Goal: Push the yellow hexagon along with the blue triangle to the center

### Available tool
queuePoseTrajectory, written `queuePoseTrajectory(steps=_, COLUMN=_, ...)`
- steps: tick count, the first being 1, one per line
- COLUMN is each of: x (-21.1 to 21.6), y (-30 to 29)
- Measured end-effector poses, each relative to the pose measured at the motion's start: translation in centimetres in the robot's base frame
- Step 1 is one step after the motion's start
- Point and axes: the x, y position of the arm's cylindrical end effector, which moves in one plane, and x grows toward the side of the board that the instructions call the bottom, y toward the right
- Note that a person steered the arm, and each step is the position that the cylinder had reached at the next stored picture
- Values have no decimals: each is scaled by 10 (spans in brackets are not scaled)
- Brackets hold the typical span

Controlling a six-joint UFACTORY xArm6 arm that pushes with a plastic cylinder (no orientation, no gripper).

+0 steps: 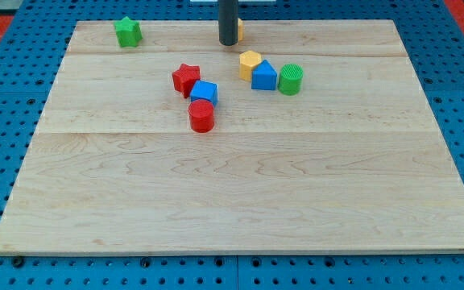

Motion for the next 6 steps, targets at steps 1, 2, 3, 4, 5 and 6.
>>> queuePoseTrajectory(steps=1, x=35, y=50)
queuePoseTrajectory(steps=2, x=41, y=65)
queuePoseTrajectory(steps=3, x=73, y=62)
queuePoseTrajectory(steps=4, x=106, y=35)
queuePoseTrajectory(steps=5, x=126, y=73)
queuePoseTrajectory(steps=6, x=120, y=140)
